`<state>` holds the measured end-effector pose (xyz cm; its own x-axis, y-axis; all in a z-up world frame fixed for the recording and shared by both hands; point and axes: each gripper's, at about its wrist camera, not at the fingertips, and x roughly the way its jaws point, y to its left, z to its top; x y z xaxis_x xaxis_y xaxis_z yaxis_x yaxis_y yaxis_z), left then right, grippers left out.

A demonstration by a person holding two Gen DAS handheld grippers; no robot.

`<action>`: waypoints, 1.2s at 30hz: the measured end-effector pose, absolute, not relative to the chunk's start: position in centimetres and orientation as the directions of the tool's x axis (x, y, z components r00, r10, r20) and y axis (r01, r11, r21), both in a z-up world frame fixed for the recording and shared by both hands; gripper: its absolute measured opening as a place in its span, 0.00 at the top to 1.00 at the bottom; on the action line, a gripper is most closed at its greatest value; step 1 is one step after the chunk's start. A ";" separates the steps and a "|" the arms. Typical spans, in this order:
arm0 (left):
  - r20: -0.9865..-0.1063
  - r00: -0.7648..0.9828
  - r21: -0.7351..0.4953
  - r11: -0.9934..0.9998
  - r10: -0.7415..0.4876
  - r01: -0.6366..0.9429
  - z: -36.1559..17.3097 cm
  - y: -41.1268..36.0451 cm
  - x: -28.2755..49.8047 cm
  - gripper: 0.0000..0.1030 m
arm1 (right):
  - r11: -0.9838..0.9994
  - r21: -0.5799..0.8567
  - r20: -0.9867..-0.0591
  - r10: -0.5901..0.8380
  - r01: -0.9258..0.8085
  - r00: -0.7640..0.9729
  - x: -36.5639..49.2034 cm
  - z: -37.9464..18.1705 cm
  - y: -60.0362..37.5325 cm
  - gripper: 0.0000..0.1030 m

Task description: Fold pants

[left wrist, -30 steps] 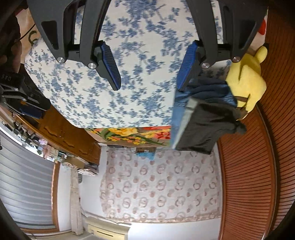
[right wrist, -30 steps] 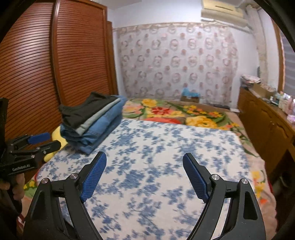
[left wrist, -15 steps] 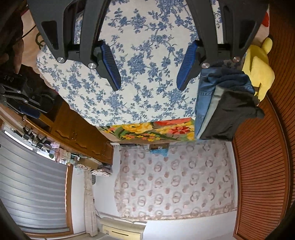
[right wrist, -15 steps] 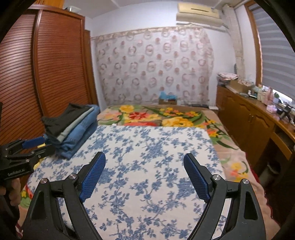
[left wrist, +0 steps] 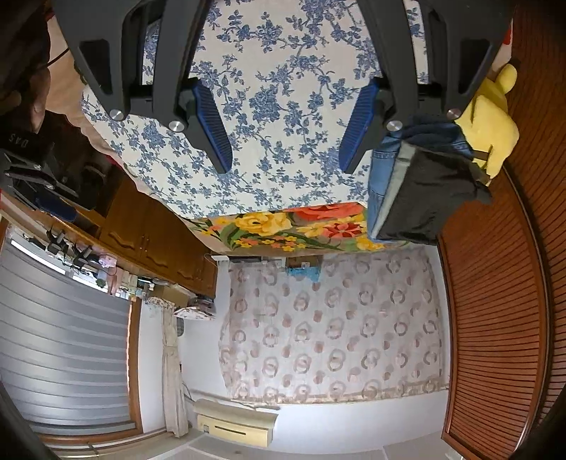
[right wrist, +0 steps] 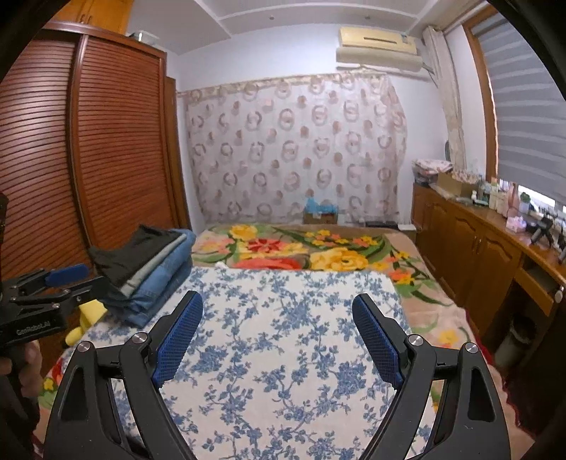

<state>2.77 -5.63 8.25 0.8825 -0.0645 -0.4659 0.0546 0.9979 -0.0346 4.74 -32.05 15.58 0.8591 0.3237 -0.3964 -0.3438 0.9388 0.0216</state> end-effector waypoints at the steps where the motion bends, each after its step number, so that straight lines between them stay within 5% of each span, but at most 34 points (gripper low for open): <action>1: -0.464 0.884 -0.034 0.998 -0.060 0.050 8.4 -5.4 2.6 0.39 | 0.939 0.017 -0.393 0.323 -0.344 0.861 4.7 15.6 -31.9 0.14; 36: -0.431 0.902 -0.027 1.000 -0.026 0.016 9.5 -3.7 1.1 0.39 | 0.950 0.009 -0.375 0.292 -0.311 0.880 4.0 15.9 -32.0 0.14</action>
